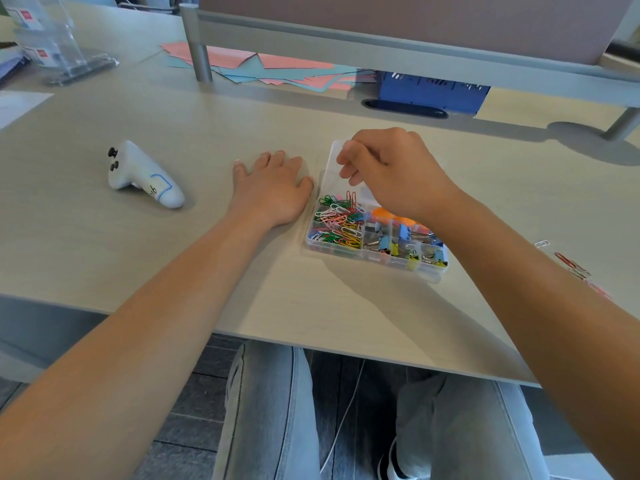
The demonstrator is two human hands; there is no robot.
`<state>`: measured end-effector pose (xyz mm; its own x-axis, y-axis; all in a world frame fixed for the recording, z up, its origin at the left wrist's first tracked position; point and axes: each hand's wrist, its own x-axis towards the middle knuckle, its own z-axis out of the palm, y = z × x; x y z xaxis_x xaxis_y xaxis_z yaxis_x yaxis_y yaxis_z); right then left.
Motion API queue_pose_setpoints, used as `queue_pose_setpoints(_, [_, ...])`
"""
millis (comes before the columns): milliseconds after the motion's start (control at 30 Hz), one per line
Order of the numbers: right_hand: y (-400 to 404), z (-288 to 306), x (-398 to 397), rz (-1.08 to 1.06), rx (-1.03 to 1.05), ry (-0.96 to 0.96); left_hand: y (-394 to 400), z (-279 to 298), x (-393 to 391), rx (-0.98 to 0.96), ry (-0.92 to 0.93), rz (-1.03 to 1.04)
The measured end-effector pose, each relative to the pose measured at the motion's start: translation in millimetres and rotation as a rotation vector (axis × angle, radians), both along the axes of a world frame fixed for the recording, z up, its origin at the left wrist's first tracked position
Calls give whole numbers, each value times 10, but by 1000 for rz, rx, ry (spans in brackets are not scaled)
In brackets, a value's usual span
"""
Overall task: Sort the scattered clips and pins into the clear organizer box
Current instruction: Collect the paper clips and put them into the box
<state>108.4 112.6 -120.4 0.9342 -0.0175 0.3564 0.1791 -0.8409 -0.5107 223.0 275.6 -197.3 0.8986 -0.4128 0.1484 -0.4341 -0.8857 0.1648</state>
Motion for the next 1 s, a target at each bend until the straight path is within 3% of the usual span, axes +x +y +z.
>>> queue_pose_setpoints(200, [-187,-40,-38,-174,-62,102,4,11,-12,-10,12,3])
queue_pose_setpoints(500, [-27,-51,-51,-69,-61,229,10,18,-19,-10,19,0])
queue_pose_setpoints(833, [-115,-45,-136,-88,-19,266,9,20,-37,-3,8,-3])
queue_pose_setpoints(1000, [-102,-69,-97,-47,-117,273,12,32,-60,-7,-6,-5])
